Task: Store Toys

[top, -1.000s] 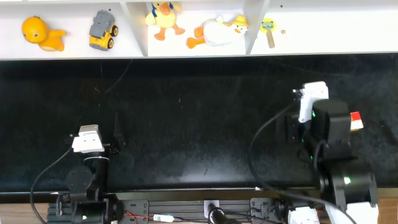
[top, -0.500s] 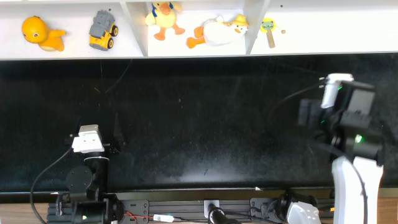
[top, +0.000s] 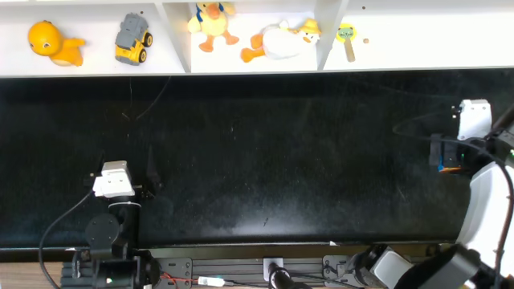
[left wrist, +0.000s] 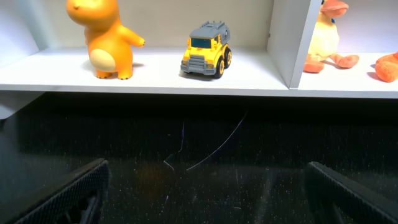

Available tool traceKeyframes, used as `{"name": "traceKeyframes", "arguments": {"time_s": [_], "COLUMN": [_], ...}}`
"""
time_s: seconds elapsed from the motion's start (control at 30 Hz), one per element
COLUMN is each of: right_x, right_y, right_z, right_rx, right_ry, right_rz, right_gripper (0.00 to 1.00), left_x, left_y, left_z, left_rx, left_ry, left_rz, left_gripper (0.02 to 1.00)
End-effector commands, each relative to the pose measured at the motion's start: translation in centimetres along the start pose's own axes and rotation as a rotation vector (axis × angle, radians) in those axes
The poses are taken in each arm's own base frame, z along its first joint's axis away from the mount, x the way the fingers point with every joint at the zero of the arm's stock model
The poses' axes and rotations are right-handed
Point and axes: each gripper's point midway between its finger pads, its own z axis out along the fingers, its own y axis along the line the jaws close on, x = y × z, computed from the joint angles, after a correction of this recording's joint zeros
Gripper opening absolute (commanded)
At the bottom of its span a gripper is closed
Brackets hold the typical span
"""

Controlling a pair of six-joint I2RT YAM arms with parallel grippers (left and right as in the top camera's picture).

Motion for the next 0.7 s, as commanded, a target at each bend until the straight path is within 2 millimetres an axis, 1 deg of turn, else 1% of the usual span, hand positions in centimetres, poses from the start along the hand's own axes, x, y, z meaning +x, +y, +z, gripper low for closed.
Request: {"name": "traceKeyframes", "arguments": {"time_s": [0.03,0.13,0.4,0.53,0.7], "right_x": [1.2,2.4,5.3,5.6,5.0], "right_y": [0.2,-0.3,0.3,-0.4,0.5], "right_z": [1.7,2.6,3.9,4.5,4.5], "right_rx": [0.002,0.039,0.008,0.019,-0.041], "right_ry": [-0.005,0.013,0.026,-0.04,-0.11], "right_rz": [-0.11,-0.113,-0.068,-0.032,0.027], "right_gripper": [0.998,0.996,0.998,0.998,0.989], "left_x": [-0.1,-0.1,-0.1,-0.1,-0.1], "left_y": [0.0,0.0,0.0,0.0,0.0], "left_z": [-0.1,0.0,0.0,0.0,-0.1], "left_rx": [-0.002,-0.002,-0.002,-0.002,-0.002], "left_ry": [-0.009,-0.008,-0.008,-0.008,-0.009], "left_rz": [-0.01,-0.01,-0.01,-0.01,-0.01], "left_gripper": [0.998,0.998,0.998,0.998,0.998]}}
